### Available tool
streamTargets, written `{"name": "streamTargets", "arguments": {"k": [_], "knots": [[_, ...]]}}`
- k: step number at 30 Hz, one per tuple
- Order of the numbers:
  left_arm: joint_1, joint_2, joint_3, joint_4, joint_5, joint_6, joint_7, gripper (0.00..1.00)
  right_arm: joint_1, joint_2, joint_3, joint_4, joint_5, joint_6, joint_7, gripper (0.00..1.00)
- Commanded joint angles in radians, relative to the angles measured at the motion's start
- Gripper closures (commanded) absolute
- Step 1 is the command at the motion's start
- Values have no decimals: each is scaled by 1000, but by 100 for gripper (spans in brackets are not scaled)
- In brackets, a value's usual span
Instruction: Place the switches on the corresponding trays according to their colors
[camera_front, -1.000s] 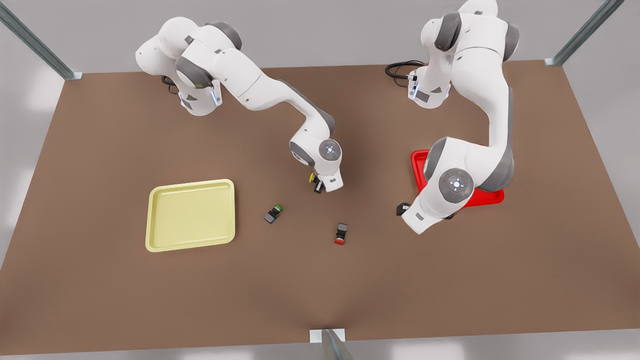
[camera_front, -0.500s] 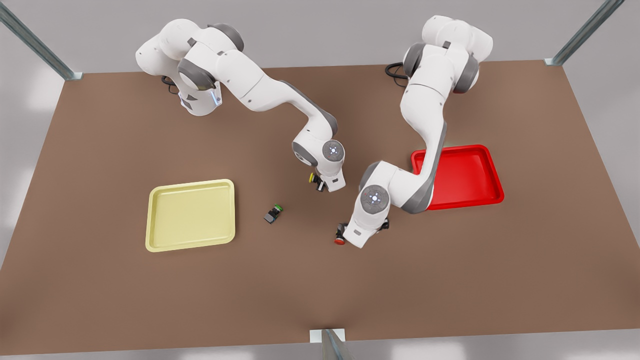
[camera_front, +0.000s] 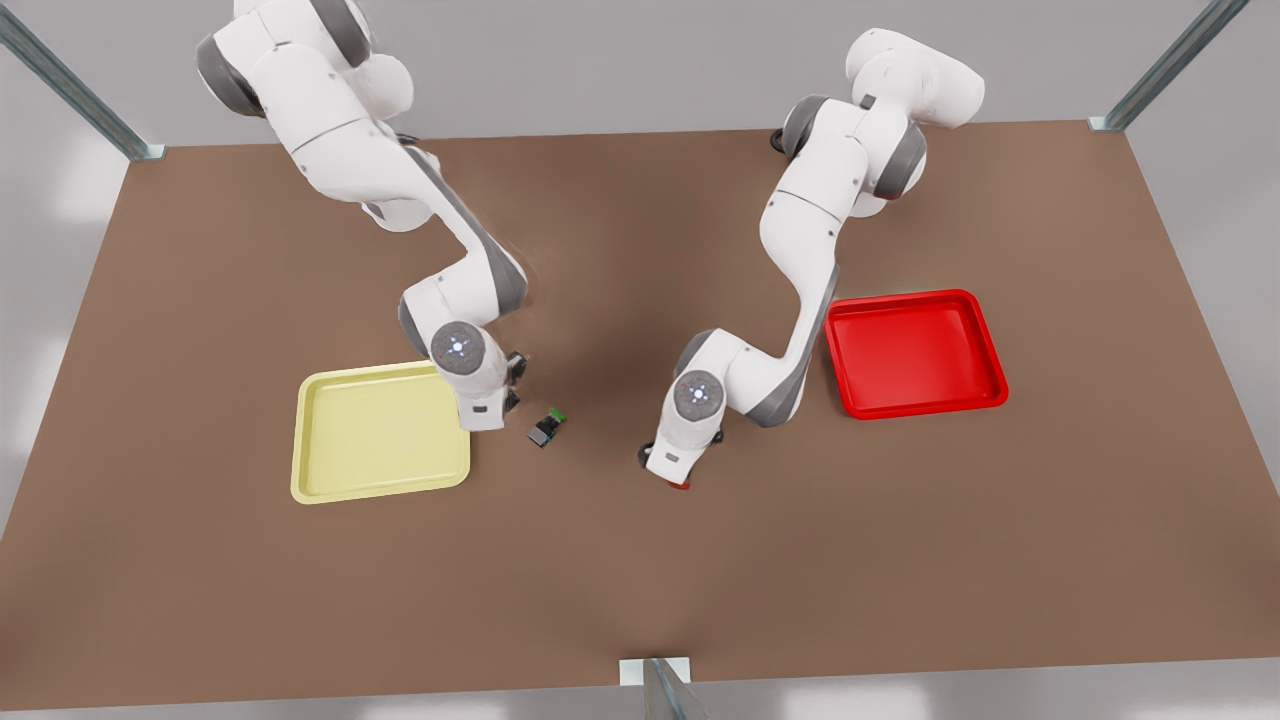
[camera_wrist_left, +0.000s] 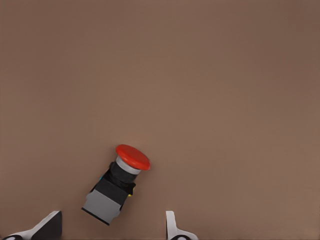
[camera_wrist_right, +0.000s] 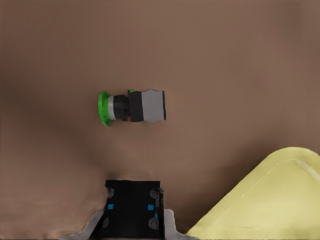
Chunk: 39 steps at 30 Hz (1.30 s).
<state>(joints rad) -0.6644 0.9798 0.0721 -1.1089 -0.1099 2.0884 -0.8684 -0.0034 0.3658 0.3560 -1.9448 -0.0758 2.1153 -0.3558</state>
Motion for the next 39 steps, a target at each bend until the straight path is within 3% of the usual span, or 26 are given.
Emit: {"name": "streamTargets", "arguments": {"k": [1,3,5,6,7,13,15,17,19,20,25,39], "knots": [[5,-6,0,-11,-59,-7,5,0,-111,-13,38,-20,-1,-3,-57,46],[12,-35,0,-65,-54,-14,63,0,-406,-38,103,-91,-4,-11,-288,46],[9,-36,2,-75,-50,-34,184,0,-448,-28,101,-122,-10,20,-345,44],[5,-36,2,-75,-50,-33,221,0,-441,-21,101,-126,-10,40,-345,16],[2,-36,2,-74,-50,-33,239,0,-437,-19,101,-125,-10,45,-345,0],[5,-35,2,-69,-51,-18,416,0,-446,-28,101,-90,-12,28,-345,0],[8,-36,2,-69,-54,-16,549,0,-435,-21,101,240,-7,-360,-57,0],[9,-35,2,-72,-50,-16,588,0,-422,-40,97,448,-13,-578,161,0],[9,-32,8,-85,-50,-25,615,0,-119,-179,-190,445,-12,-617,291,0],[6,-32,9,-101,-50,-31,597,0,-101,-232,-223,446,-10,-614,293,0],[-41,-24,37,-101,-54,-47,447,0,-99,-271,-216,452,-10,-663,305,0],[-38,0,46,-94,-60,5,499,0,-95,-252,-213,446,-13,-653,310,0]]}}
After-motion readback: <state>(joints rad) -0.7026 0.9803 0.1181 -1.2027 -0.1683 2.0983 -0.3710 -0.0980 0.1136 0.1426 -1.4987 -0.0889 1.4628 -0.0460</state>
